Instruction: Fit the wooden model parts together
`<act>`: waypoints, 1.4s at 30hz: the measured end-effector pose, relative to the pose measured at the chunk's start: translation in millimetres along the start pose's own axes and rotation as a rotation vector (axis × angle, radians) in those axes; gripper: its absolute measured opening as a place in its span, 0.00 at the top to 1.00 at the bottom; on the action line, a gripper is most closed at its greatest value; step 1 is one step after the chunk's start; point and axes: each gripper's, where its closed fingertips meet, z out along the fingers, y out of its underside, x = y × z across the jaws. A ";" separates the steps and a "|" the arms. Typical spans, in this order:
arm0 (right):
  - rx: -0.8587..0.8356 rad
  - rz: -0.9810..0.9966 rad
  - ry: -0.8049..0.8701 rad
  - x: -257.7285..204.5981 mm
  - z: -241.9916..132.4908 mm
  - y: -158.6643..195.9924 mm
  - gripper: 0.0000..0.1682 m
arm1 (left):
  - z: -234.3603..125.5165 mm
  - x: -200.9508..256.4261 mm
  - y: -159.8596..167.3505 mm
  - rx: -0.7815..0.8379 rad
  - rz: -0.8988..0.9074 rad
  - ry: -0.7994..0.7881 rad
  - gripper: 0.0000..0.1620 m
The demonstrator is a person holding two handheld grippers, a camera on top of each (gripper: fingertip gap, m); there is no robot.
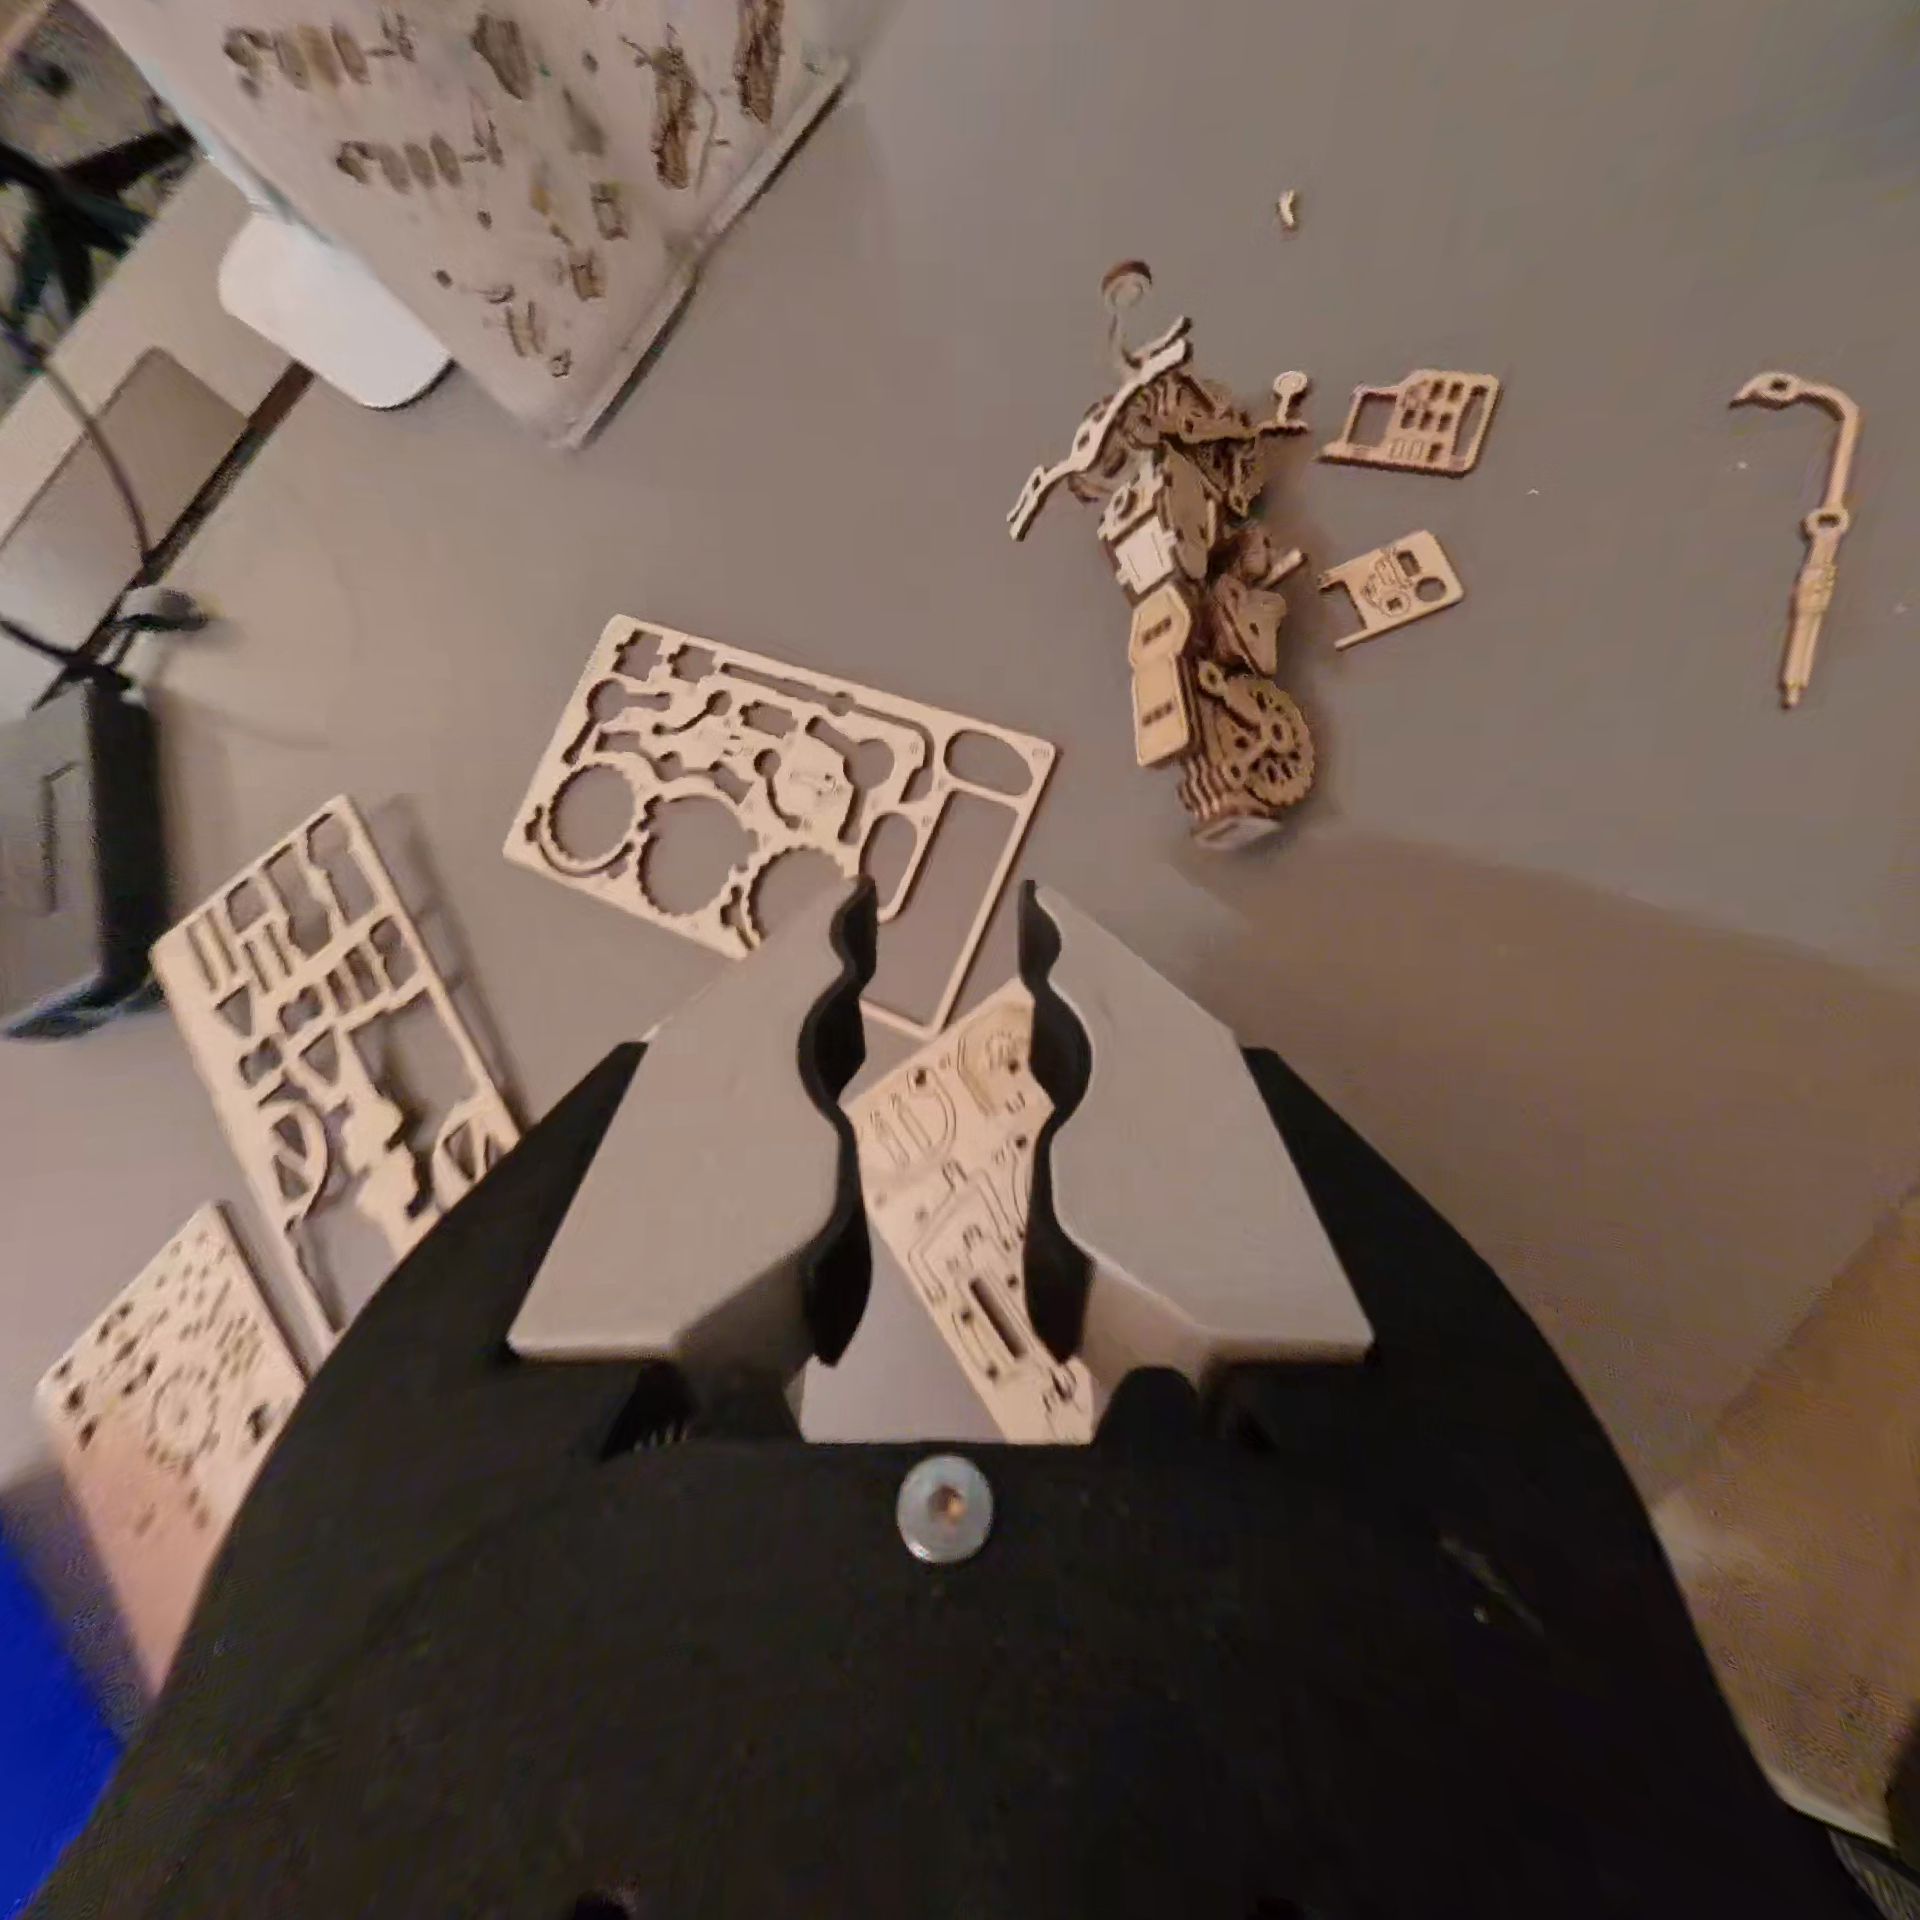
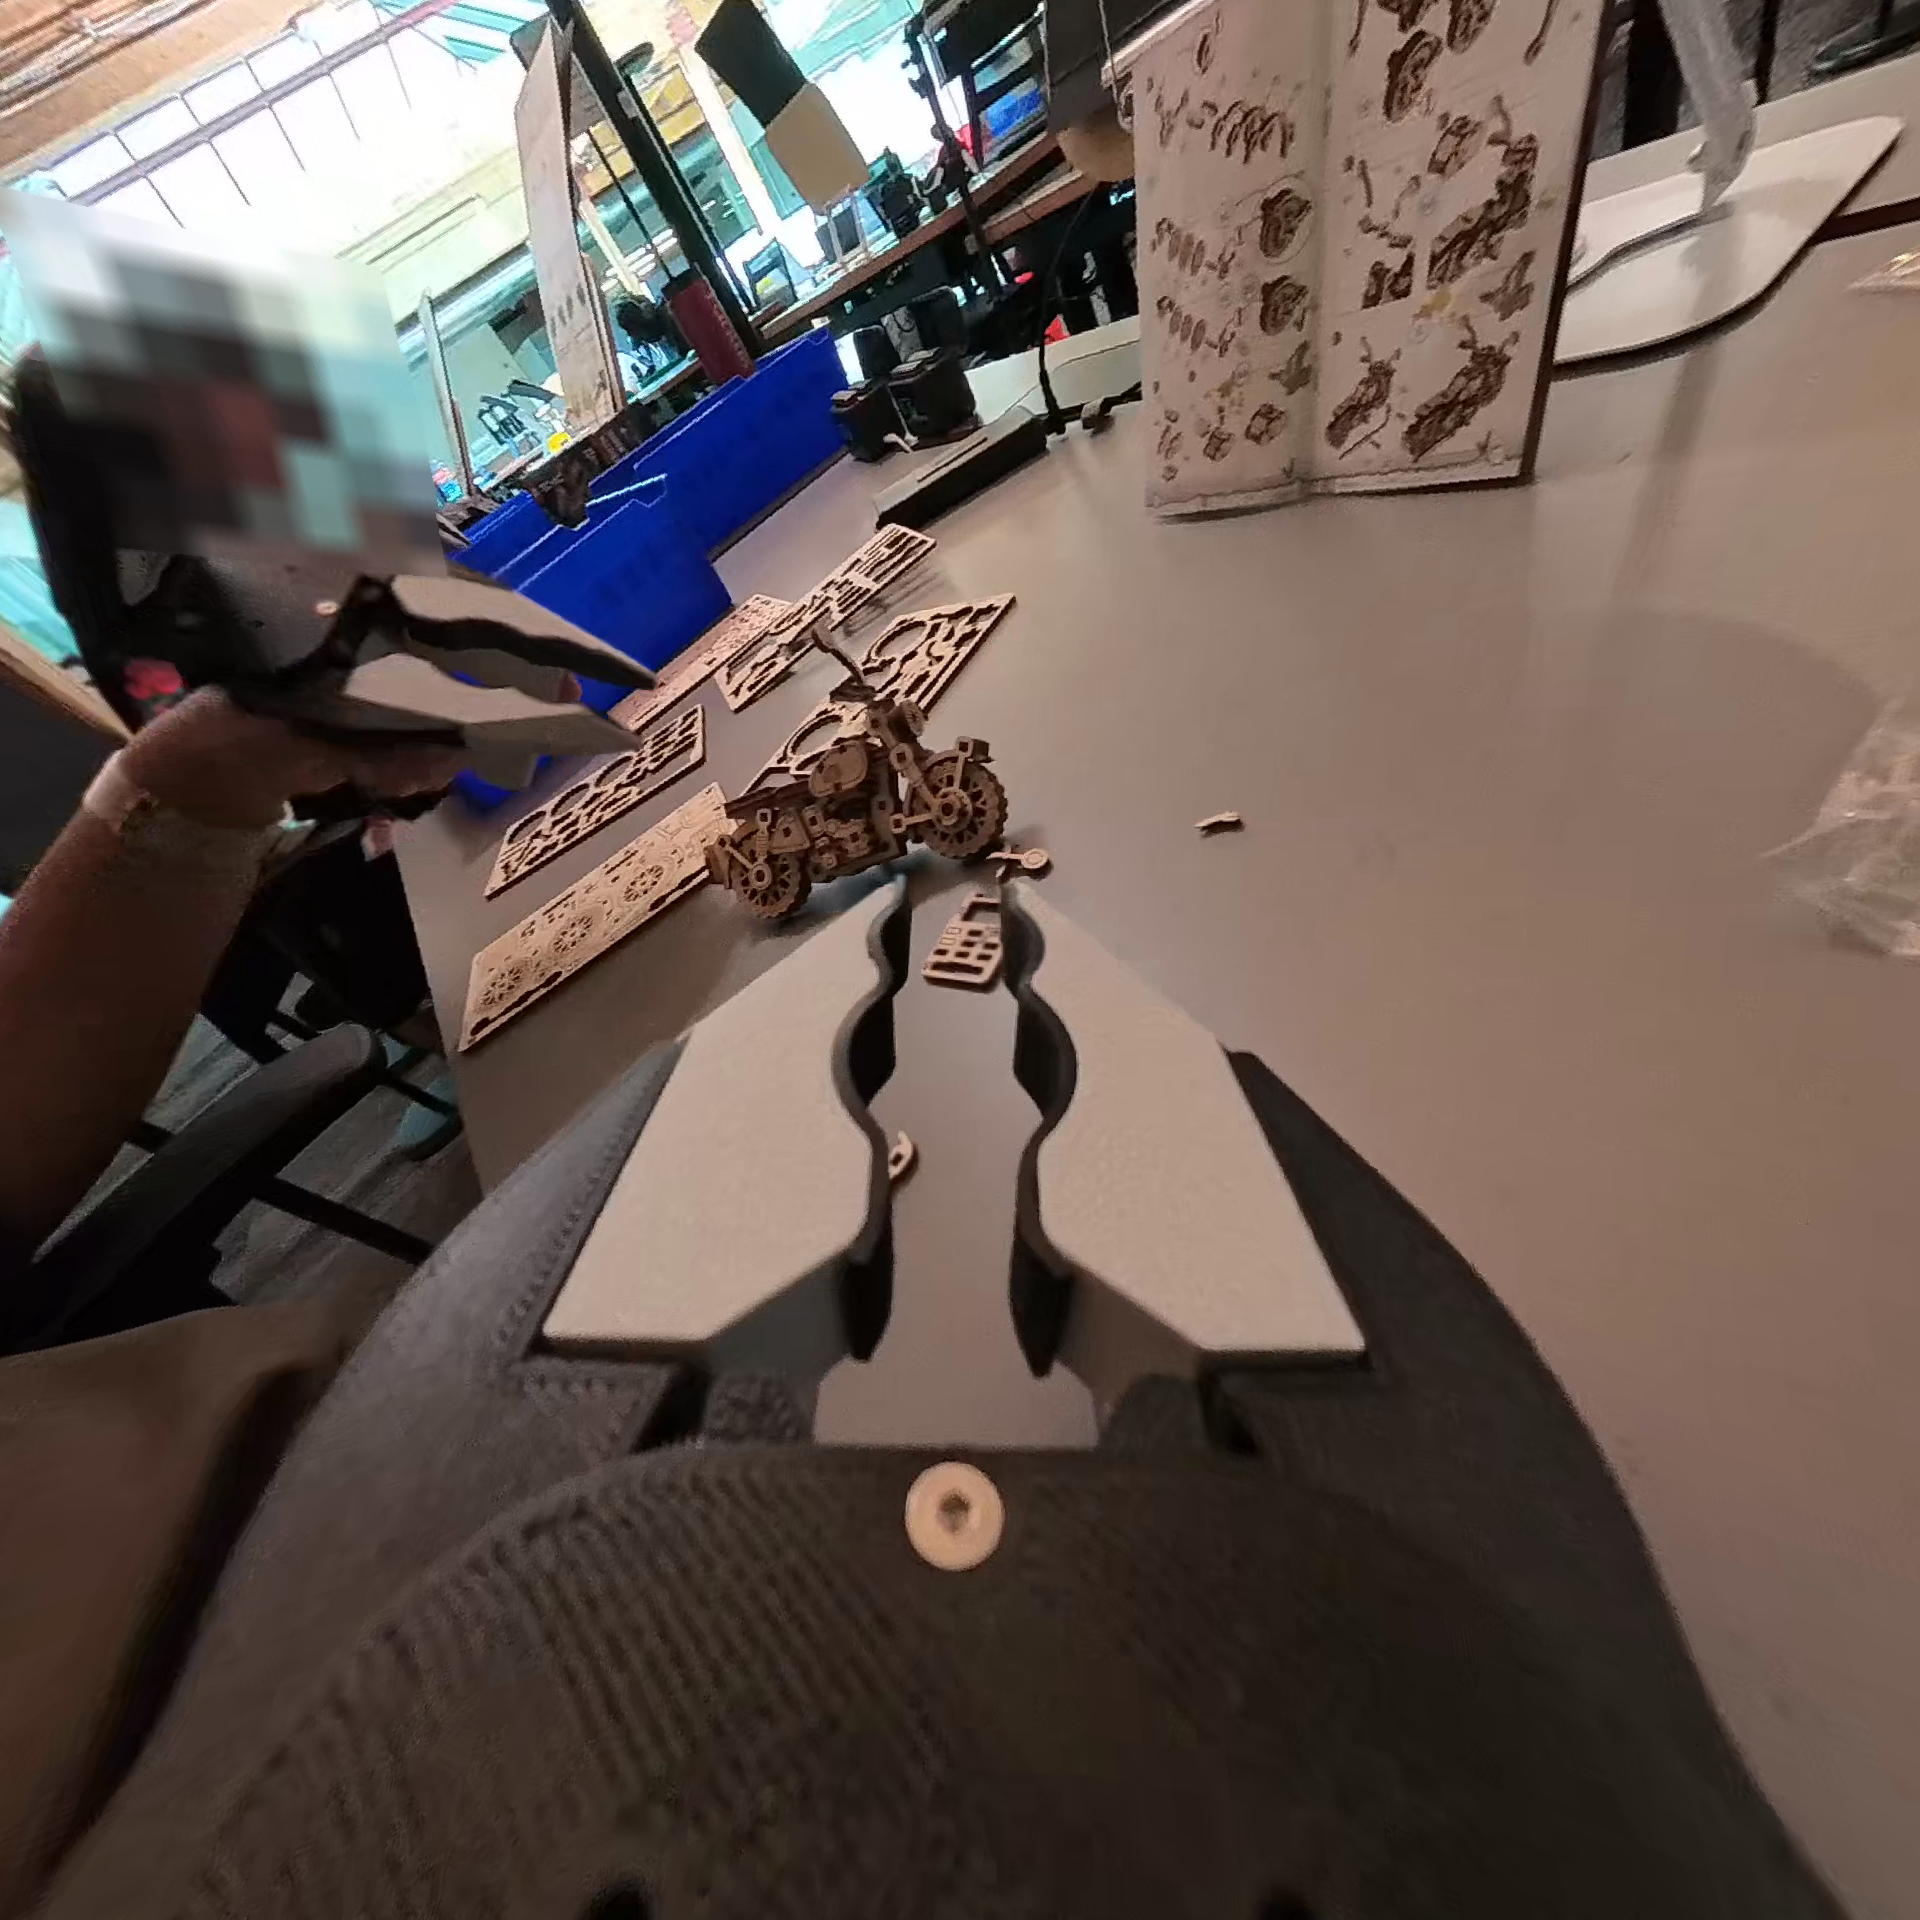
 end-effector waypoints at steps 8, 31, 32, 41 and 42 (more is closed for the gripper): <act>0.006 -0.004 -0.012 -2.5 -4.7 -0.1 0.91 | 52.4 15.4 6.9 -0.229 -0.083 0.276 0.77; -0.066 -0.465 -0.022 -53.7 18.6 -28.7 0.86 | 4.0 -16.2 -49.4 0.126 -0.142 0.321 0.83; -0.105 -0.544 -0.051 -63.6 28.0 -30.9 0.86 | -2.7 -18.9 -52.0 0.152 -0.154 0.327 0.83; -0.182 -1.421 0.026 -112.9 143.7 -58.7 0.75 | -48.8 -14.0 -69.7 0.296 -0.155 0.416 0.83; -0.162 -1.487 0.030 -116.9 152.6 -60.6 0.77 | -54.3 -9.6 -72.2 0.309 -0.144 0.439 0.83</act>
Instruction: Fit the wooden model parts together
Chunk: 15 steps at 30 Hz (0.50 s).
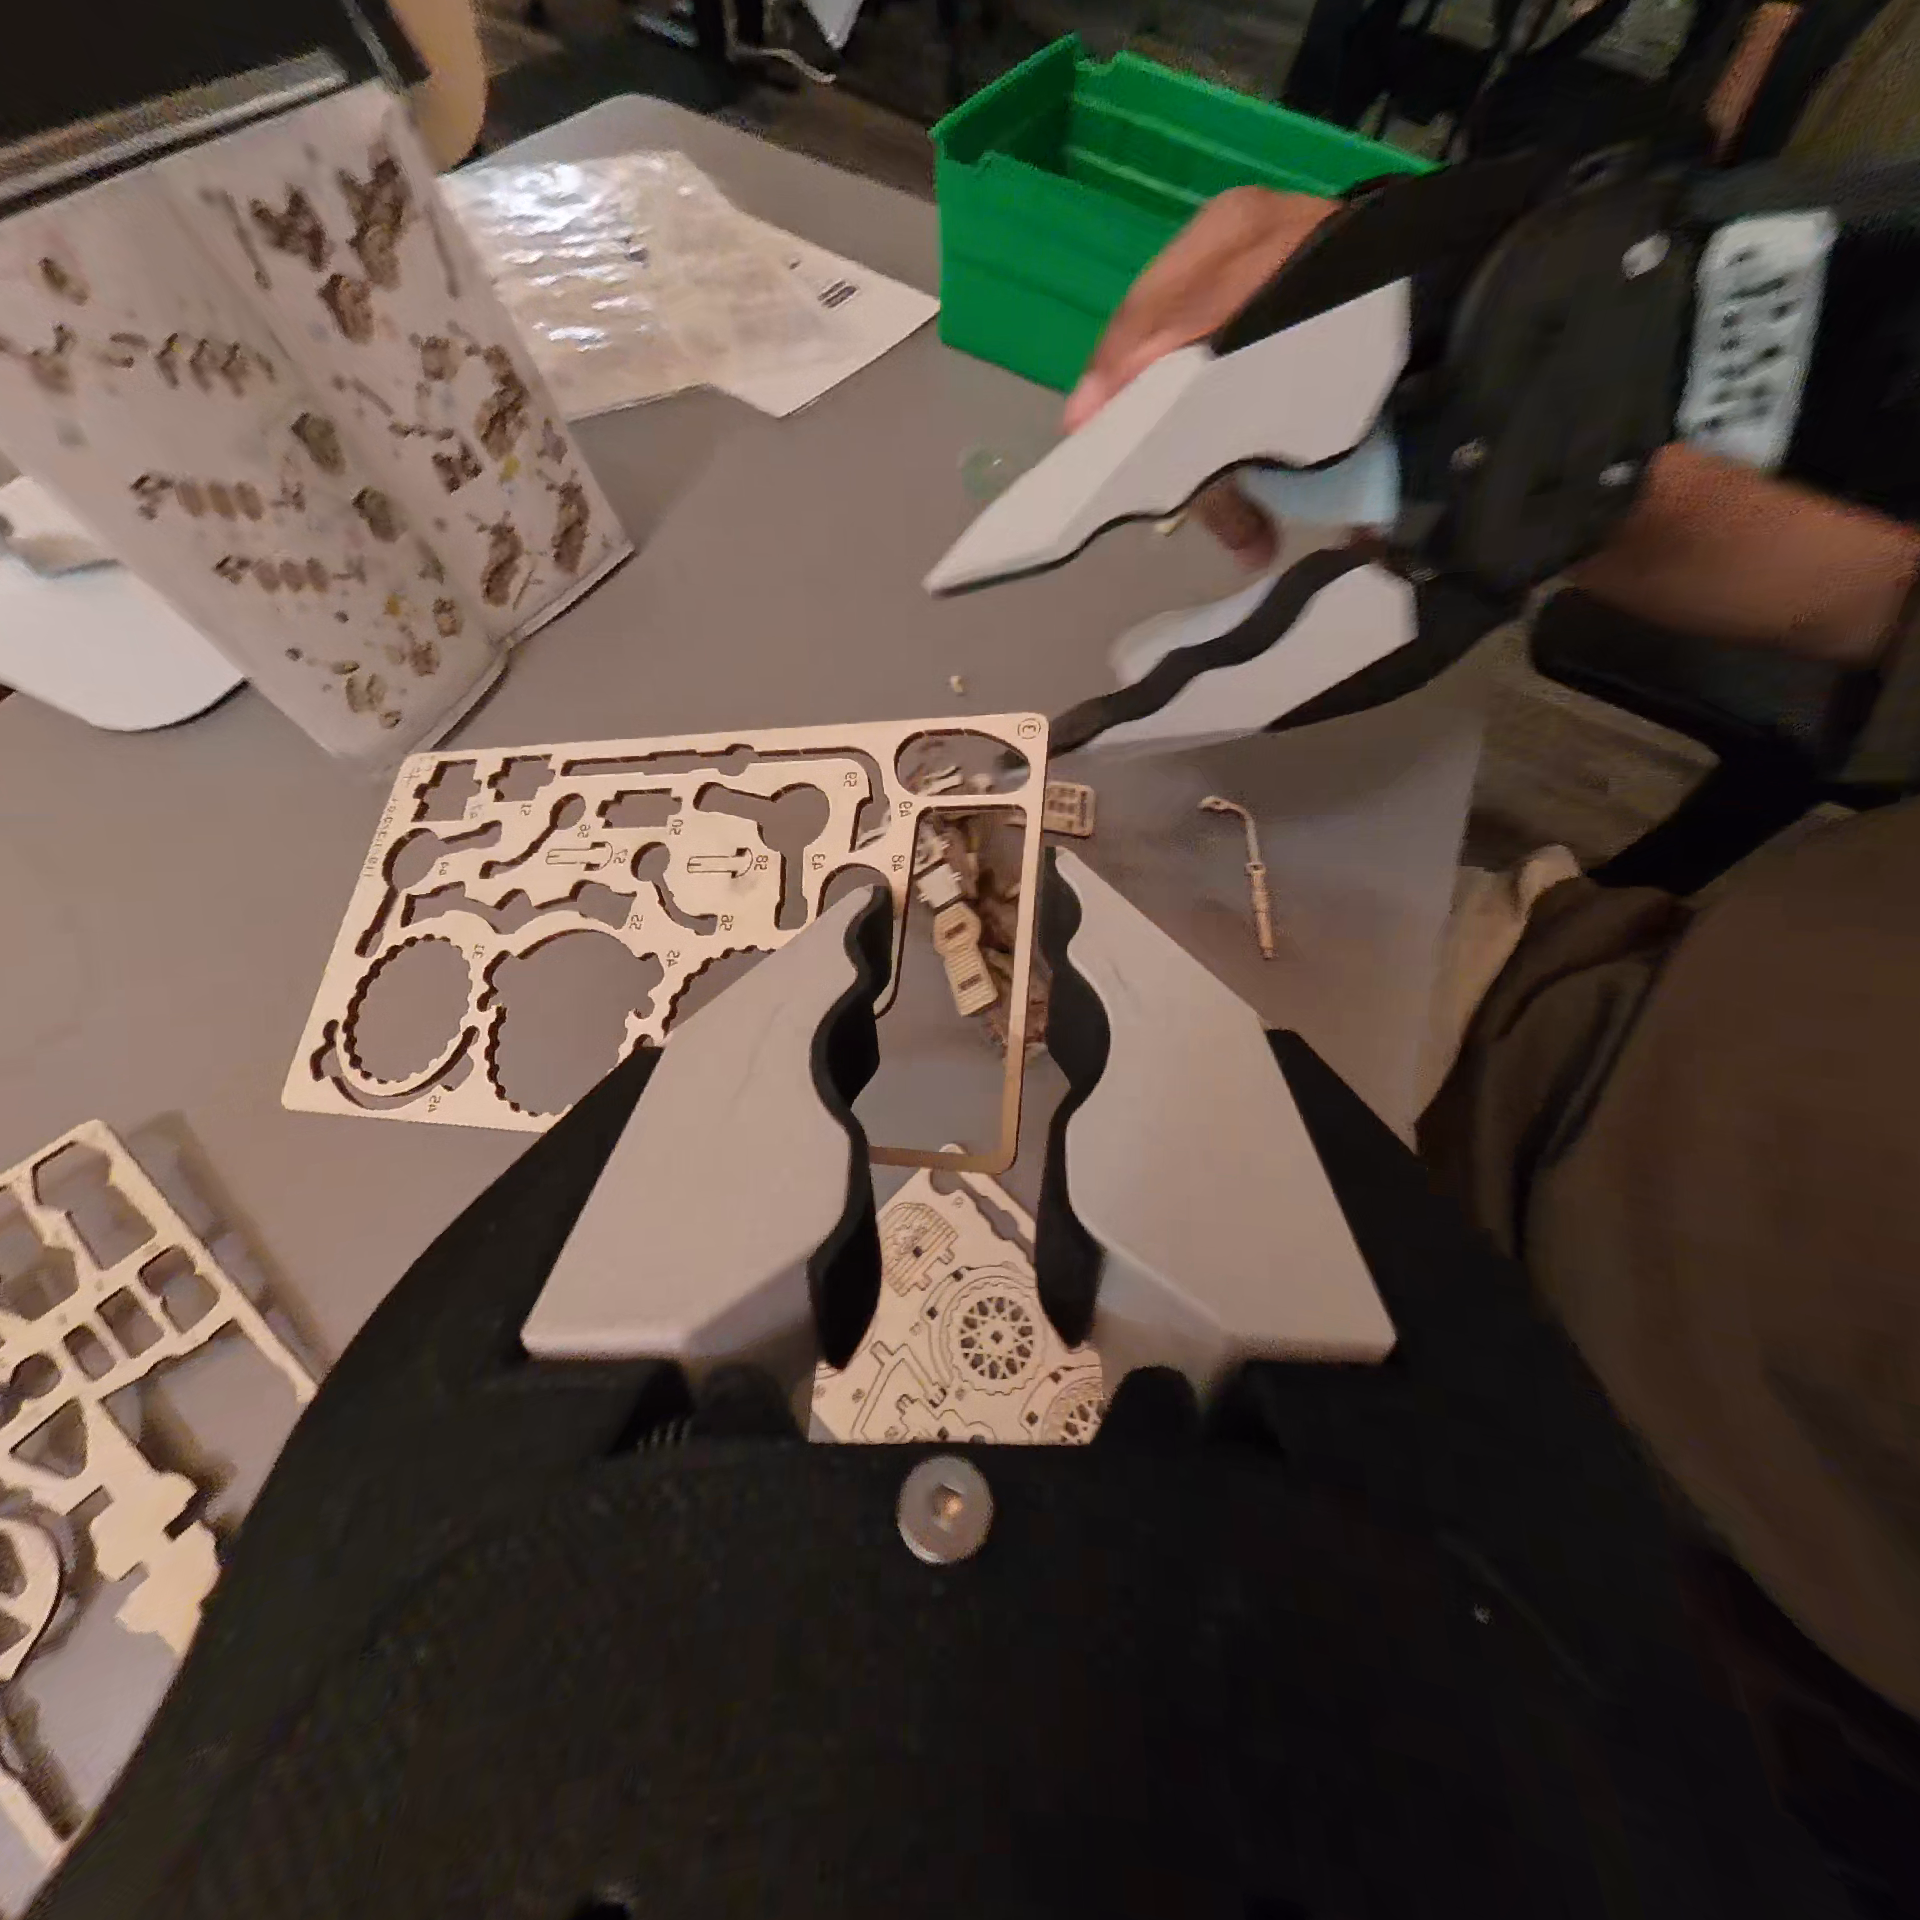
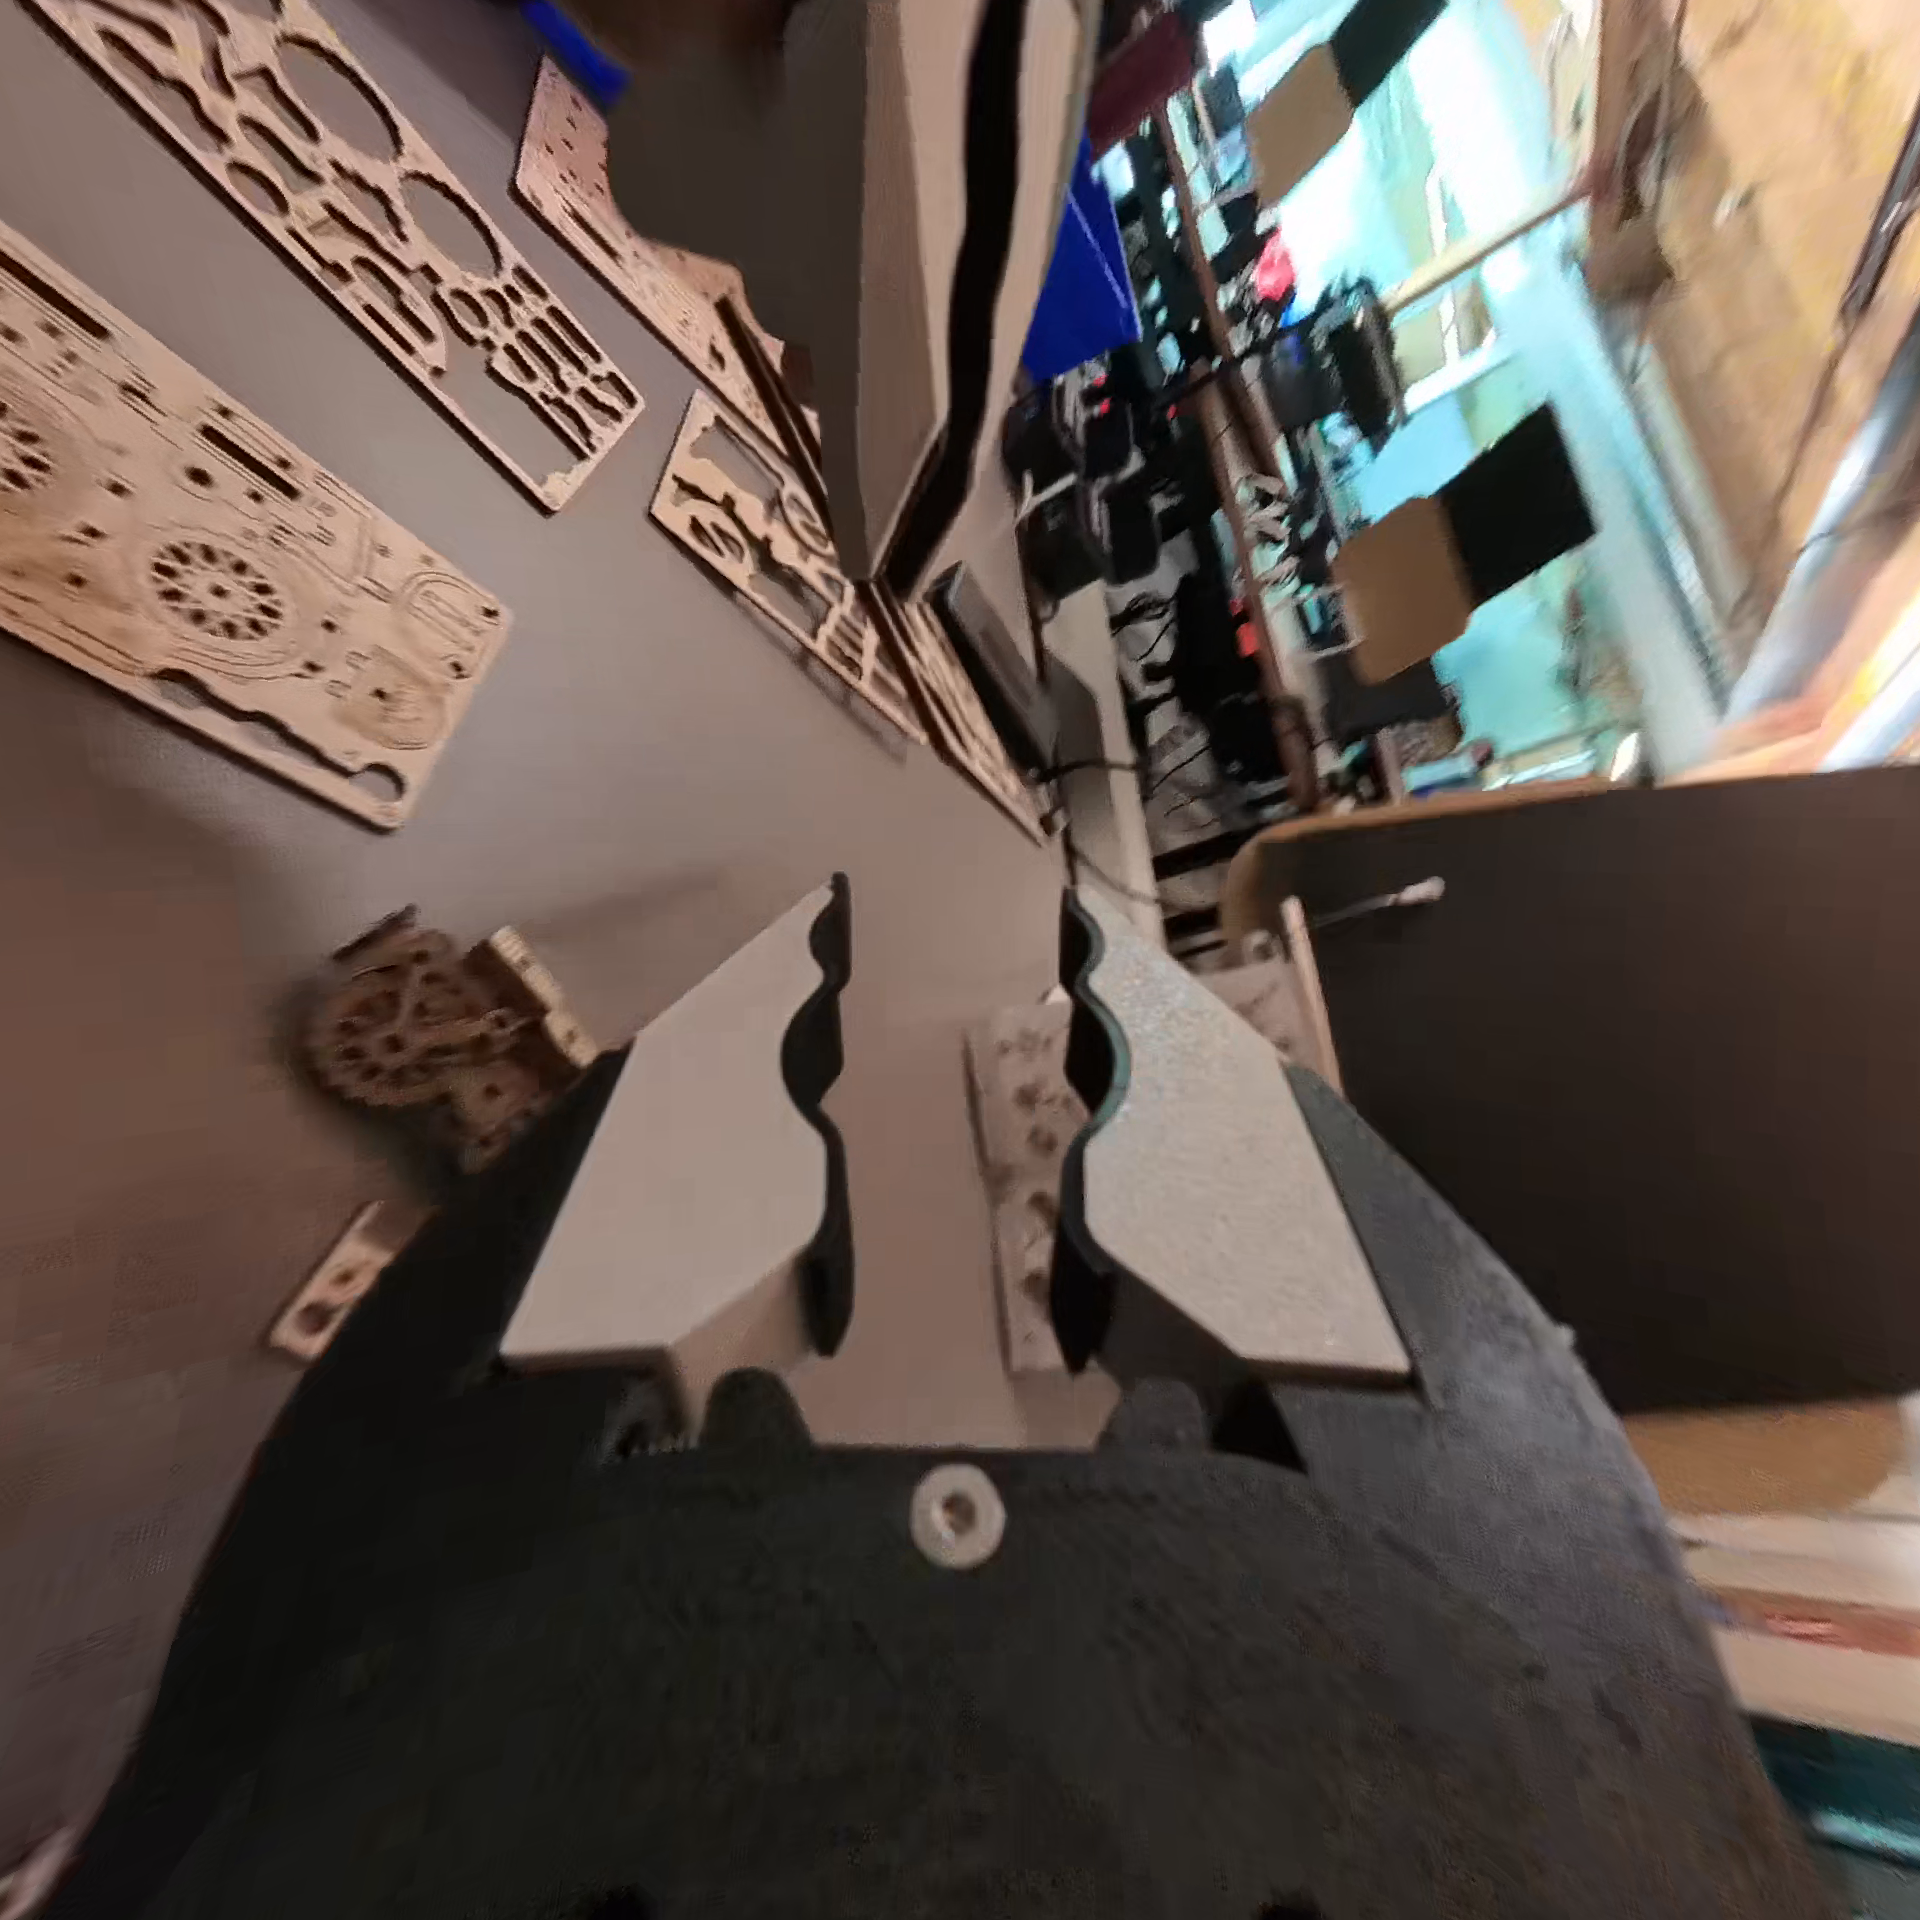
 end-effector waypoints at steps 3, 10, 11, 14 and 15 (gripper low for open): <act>0.055 -0.081 -0.007 -0.1 15.1 -16.4 0.76 | -6.7 24.5 -6.3 0.026 0.034 0.097 0.83; 0.127 -0.133 -0.064 -7.5 -1.3 -39.8 1.00 | -28.4 47.5 -34.1 0.181 0.131 0.094 0.79; 0.135 -0.115 -0.054 -4.0 -8.1 -42.2 1.00 | -37.9 45.4 -48.1 0.268 0.155 0.049 0.70; 0.182 -0.010 -0.001 16.6 -36.4 -51.3 0.99 | -83.1 41.0 -93.8 0.578 0.168 -0.080 0.53; 0.213 0.065 -0.001 23.2 -48.5 -56.0 0.99 | -96.9 44.4 -103.6 0.657 0.164 -0.089 0.54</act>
